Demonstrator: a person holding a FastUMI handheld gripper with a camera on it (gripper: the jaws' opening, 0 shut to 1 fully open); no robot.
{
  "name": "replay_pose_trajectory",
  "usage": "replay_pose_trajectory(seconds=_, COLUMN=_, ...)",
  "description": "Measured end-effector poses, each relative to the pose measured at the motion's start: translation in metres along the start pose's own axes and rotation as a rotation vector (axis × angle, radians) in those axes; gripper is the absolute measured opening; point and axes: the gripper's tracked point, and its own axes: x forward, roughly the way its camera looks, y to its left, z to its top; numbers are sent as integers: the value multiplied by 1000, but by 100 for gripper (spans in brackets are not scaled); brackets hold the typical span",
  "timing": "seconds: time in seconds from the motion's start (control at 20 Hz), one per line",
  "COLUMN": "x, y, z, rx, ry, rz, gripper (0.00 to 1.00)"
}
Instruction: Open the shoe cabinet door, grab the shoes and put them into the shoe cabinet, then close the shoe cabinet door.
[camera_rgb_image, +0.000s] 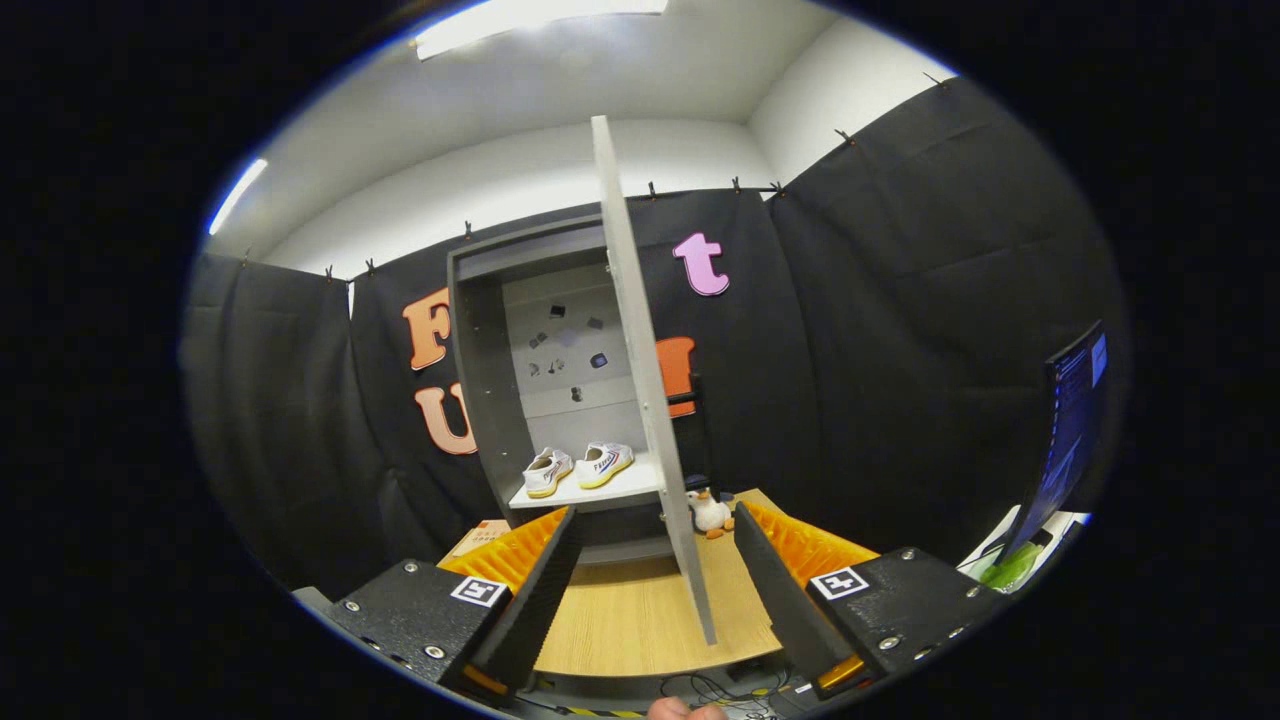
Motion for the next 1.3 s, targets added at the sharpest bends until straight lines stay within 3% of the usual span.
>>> replay_pose_trajectory(seconds=0.3, x=47, y=-41, z=7, rx=13, ry=-30, rz=18, gripper=95)
replay_pose_trajectory(seconds=0.65, x=118, y=-56, z=-6, rx=-8, ry=30, rz=47, gripper=95)
replay_pose_trajectory(seconds=1.3, x=114, y=-2, z=-8, rx=-44, ry=2, rz=-14, gripper=92)
